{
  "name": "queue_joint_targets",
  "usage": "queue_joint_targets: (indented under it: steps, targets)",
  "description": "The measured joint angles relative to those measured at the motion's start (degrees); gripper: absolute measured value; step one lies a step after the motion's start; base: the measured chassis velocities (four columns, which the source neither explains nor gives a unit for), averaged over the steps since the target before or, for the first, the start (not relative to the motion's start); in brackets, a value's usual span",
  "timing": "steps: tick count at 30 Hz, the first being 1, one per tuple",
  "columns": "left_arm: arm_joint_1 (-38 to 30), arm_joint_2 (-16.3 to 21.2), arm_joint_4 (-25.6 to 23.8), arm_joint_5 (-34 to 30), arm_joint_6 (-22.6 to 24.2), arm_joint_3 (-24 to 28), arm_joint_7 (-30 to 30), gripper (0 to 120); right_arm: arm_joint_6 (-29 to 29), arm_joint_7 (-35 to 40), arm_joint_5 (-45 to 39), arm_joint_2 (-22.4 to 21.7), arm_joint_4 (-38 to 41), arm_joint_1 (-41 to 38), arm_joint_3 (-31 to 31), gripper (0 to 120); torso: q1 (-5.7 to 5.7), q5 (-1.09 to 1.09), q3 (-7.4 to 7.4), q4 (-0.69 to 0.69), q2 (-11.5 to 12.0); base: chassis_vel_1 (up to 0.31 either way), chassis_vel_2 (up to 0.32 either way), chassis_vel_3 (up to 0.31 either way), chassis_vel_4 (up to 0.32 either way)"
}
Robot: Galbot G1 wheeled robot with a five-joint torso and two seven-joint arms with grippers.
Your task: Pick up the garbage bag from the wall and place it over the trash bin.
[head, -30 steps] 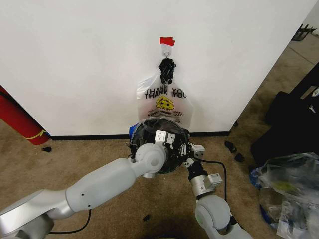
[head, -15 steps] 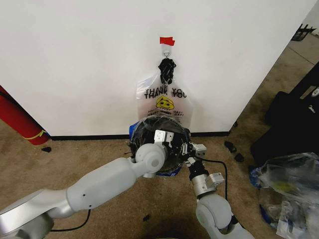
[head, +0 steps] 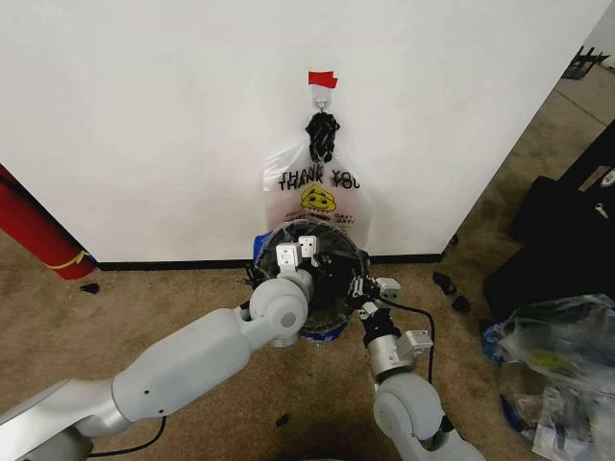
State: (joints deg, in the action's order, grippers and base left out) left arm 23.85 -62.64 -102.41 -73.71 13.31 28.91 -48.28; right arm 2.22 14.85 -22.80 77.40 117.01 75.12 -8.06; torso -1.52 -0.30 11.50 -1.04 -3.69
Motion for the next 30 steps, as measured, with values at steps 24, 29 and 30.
queue_joint_targets:
  steps: [24,29,30]
  targets:
    - [1.17,1.18,-0.76,1.28,-0.51,0.55,0.79,0,-0.20,-0.02,-0.65,-0.34,2.01,1.28,-0.51,0,0.00,-0.01,0.00,0.01,0.00,0.000,0.000,0.000,0.000]
    - [2.34,3.50,-4.44,1.39,-1.26,0.05,1.71,0,-0.21,0.08,-0.41,0.39,1.79,1.23,-0.07,0,0.00,0.00,0.00,0.02,0.00,0.000,0.000,0.000,0.000]
    - [2.37,3.61,-4.54,1.53,-1.60,-0.10,1.62,0,-0.20,0.07,-0.27,0.58,1.79,1.32,-0.05,0,0.00,-0.01,0.00,0.02,0.00,0.000,0.000,0.000,0.000]
